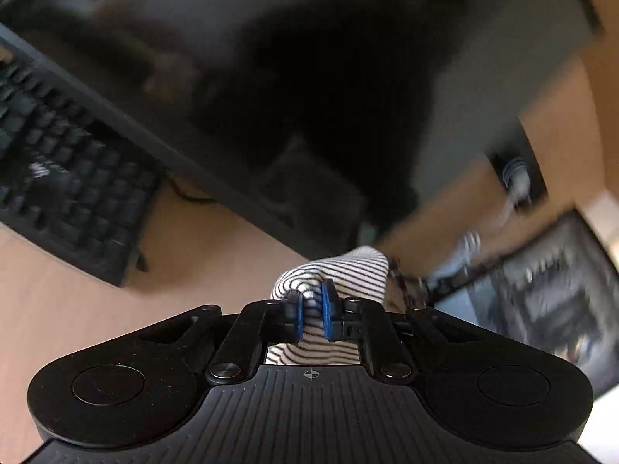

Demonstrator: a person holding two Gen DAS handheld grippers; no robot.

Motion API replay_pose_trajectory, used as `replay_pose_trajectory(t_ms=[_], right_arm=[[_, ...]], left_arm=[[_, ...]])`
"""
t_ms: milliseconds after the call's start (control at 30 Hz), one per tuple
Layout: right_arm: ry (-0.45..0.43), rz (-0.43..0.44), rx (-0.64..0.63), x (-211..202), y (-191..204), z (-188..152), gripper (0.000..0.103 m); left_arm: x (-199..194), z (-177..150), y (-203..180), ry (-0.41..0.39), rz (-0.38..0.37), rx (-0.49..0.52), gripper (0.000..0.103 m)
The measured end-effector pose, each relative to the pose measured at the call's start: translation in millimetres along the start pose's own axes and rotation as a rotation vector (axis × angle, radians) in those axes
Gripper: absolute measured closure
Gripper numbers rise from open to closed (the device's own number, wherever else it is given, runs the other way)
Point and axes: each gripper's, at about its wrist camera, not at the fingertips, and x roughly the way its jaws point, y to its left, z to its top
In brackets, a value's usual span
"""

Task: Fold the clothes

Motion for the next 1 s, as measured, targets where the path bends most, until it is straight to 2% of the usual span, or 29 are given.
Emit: replay_pose_trajectory(t_ms=[100, 133, 167, 200, 233, 333, 433, 500, 567, 633, 700, 800, 867, 900, 933, 1000], right_arm=[[0.012, 0.007, -0.013, 3.6, 3.1, 2.4, 0.0], [0.018, 0.002, -0.021, 4.8, 5.2, 3.0, 0.0], [0.026, -0.008, -0.031, 6.1, 7.7, 3.6, 0.0], [0.035, -0.021, -0.042, 7.4, 10.1, 4.4, 0.0], [0.043, -0.034, -0.05, 8.7, 12.5, 5.4, 0.0], [0.084, -0.082, -0.094, 15.0, 23.3, 10.0, 0.0], [0.132, -0.13, -0.15, 22.0, 36.4, 16.6, 0.0], [0.15, -0.149, -0.174, 22.5, 43.0, 25.0, 0.0], [0.06, -0.184, -0.277, 11.4, 59.6, 38.2, 0.0], [-0.04, -0.237, -0.408, 7.6, 80.6, 53.6, 0.0], [-0.133, -0.29, -0.528, 12.6, 102.9, 68.5, 0.0], [-0.167, -0.296, -0.583, 43.0, 121.6, 84.0, 0.015], [-0.124, -0.304, -0.66, 76.1, 133.7, 85.7, 0.024], [-0.087, -0.313, -0.72, 94.1, 139.3, 84.7, 0.037], [-0.045, -0.335, -0.803, 109.7, 141.6, 82.8, 0.064], [-0.014, -0.391, -0.979, 115.3, 135.3, 89.9, 0.094]], left_arm=[[7.2, 2.5, 20.1, 0.05, 0.024, -0.017, 0.089], [9.9, -0.9, 25.1, 0.073, 0.027, -0.02, 0.076], [11.9, -5.0, 29.2, 0.094, 0.023, -0.029, 0.068], [14.0, -9.1, 33.3, 0.114, 0.018, -0.038, 0.05], [12.6, -12.9, 35.6, 0.124, 0.019, -0.029, 0.04], [4.6, -25.1, 40.2, 0.135, 0.03, 0.009, 0.03], [-14.7, -27.3, 45.4, 0.112, 0.07, 0.061, 0.026], [-30.0, -27.8, 40.9, 0.079, 0.119, 0.131, 0.024], [-40.7, -28.2, 29.9, 0.046, 0.16, 0.225, 0.022], [-43.5, -29.5, 13.6, 0.032, 0.164, 0.314, 0.014], [-39.6, -33.3, -4.4, 0.03, 0.161, 0.391, 0.011], [-13.9, -48.5, -36.5, 0.062, 0.153, 0.477, 0.012], [3.5, -64.8, -56.1, 0.099, 0.105, 0.507, 0.014], [12.0, -72.7, -63.1, 0.123, 0.073, 0.508, 0.017], [20.1, -78.2, -67.5, 0.144, 0.052, 0.508, 0.019], [36.3, -89.0, -76.1, 0.184, 0.011, 0.507, 0.021]])
